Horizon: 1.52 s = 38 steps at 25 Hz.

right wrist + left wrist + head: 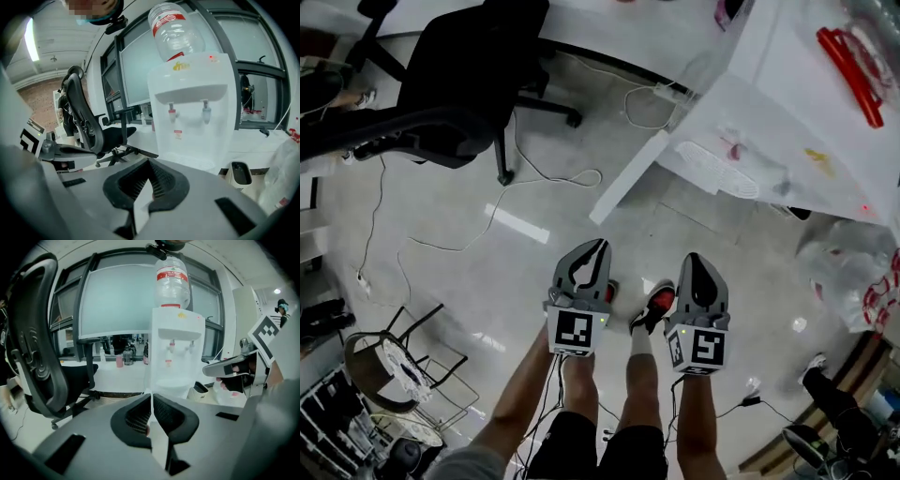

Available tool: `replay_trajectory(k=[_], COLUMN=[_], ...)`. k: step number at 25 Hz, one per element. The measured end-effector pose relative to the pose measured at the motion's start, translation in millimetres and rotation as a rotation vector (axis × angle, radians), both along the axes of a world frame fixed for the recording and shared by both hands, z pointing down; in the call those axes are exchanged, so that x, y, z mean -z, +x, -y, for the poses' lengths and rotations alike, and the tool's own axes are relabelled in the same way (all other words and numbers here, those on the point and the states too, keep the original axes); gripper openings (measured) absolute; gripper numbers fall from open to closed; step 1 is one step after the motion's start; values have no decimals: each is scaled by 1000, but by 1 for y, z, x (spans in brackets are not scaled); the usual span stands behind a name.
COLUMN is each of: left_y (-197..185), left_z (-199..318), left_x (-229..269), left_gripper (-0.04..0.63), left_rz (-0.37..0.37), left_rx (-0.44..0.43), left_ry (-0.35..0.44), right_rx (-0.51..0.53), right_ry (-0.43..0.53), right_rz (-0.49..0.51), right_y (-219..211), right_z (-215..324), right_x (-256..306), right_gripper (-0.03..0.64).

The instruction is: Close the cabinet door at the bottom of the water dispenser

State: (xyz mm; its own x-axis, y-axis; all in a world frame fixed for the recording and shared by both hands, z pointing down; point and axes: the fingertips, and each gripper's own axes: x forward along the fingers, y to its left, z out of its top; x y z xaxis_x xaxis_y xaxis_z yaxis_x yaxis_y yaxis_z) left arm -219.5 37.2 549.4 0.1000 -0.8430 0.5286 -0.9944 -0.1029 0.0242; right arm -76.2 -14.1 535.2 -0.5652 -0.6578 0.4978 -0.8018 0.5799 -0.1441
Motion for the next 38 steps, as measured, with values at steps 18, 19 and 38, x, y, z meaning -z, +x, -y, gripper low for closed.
replay_trajectory(k=[18,19,38], left_y=[-26,-28,-43], left_z=[-21,-20,-4], left_x=[-159,-163,-207], left_gripper=[148,176,212], left_rz=[-80,-78,59], left_rx=[64,65,46], left_ry=[-65,-68,-117], right_rx=[45,32,0], right_ry=[-82,-90,-90], right_rz=[-47,-45,-22], right_y=[0,3,13], right_z=[-37,-38,-38], right_x=[-146,-147,-159], right_gripper=[14,14,14])
